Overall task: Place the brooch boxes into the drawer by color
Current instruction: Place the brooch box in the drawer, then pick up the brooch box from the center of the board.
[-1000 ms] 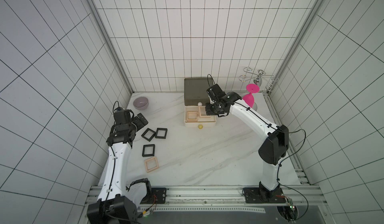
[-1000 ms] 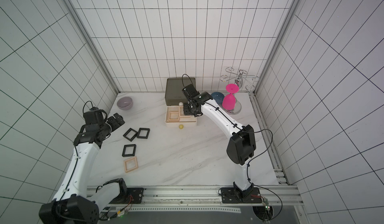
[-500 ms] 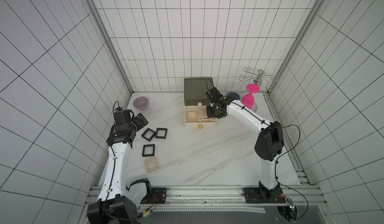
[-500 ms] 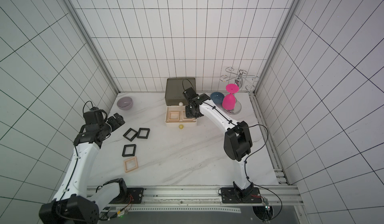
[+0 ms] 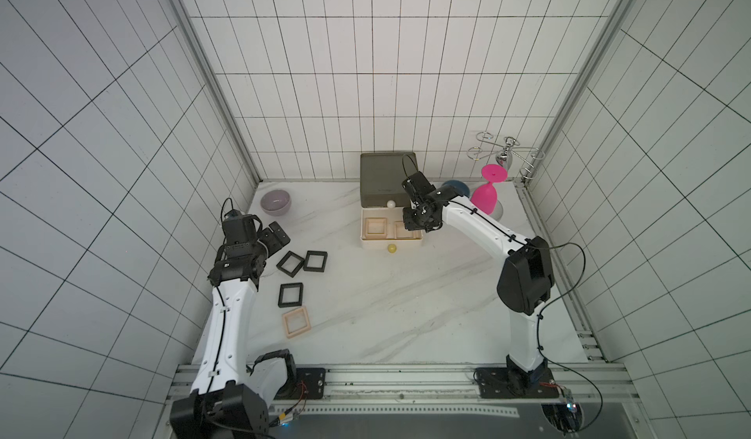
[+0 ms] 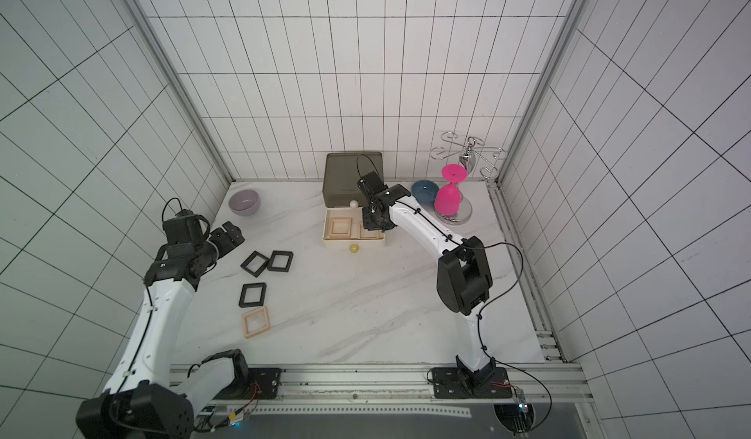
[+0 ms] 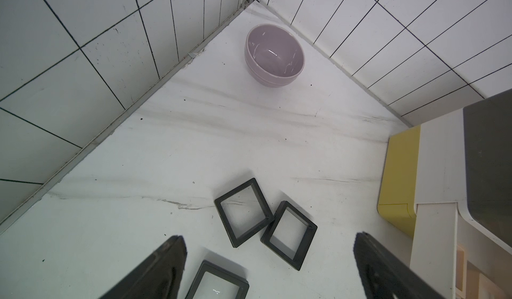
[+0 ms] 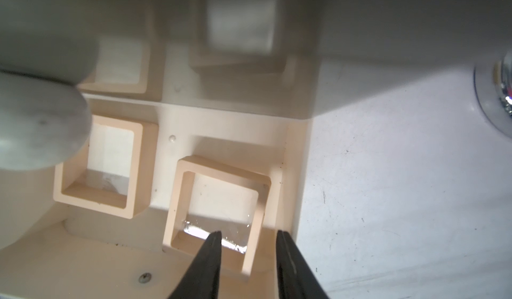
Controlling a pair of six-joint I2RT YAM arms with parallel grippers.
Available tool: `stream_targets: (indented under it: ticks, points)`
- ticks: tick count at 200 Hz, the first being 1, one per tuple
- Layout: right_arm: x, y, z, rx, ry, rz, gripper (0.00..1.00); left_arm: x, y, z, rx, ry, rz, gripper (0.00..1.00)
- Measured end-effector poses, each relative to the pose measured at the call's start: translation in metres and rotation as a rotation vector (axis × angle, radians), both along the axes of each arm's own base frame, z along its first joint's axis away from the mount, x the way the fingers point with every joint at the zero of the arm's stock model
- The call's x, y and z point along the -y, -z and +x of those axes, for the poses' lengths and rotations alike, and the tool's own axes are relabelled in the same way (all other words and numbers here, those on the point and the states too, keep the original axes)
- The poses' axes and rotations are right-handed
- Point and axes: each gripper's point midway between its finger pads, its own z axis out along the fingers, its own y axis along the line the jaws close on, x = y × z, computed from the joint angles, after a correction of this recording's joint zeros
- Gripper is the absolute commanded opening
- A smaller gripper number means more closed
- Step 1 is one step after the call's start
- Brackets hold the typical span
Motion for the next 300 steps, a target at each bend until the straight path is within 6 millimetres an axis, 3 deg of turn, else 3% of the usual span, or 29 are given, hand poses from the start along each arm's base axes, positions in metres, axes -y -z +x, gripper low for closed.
stream_targets:
  ticks: [39, 71, 90, 119, 150, 170, 188, 220, 239, 260, 300]
  points:
    - [-0.003, -0.002, -0.002, 0.001, -0.01, 0.012, 0.4, 0.0, 0.0, 0.0, 0.0, 0.0, 0.0, 0.98]
    - [-0.021, -0.01, -0.028, 0.048, -0.113, 0.054, 0.43, -0.001, 0.0, 0.0, -0.001, -0.005, 0.004, 0.98]
    - [-0.053, -0.025, -0.062, 0.106, -0.233, 0.106, 0.45, -0.003, 0.0, -0.001, -0.003, -0.015, 0.012, 0.98]
    - [-0.115, -0.051, -0.129, 0.169, -0.447, 0.259, 0.49, -0.011, 0.0, -0.003, -0.005, -0.043, 0.018, 0.98]
    - [-0.173, -0.061, -0.19, 0.167, -0.621, 0.41, 0.52, -0.023, 0.001, -0.006, -0.006, -0.089, 0.01, 0.98]
    - [-0.202, -0.047, -0.215, 0.143, -0.7, 0.453, 0.54, -0.028, 0.002, -0.007, -0.007, -0.108, 0.006, 0.98]
    - [-0.223, -0.009, -0.23, 0.106, -0.763, 0.421, 0.55, -0.031, 0.002, -0.008, -0.007, -0.119, 0.003, 0.98]
    - [-0.237, 0.068, -0.246, 0.03, -0.837, 0.325, 0.57, -0.033, 0.002, -0.008, -0.005, -0.13, -0.003, 0.98]
    - [-0.238, 0.096, -0.249, 0.0, -0.858, 0.295, 0.59, -0.035, 0.002, -0.009, -0.005, -0.141, -0.006, 0.98]
    - [-0.247, 0.103, -0.25, -0.009, -0.884, 0.292, 0.6, -0.037, 0.002, -0.01, -0.004, -0.146, -0.007, 0.98]
    - [-0.283, 0.074, -0.254, 0.021, -0.96, 0.374, 0.63, -0.037, 0.002, -0.01, -0.005, -0.149, -0.006, 0.98]
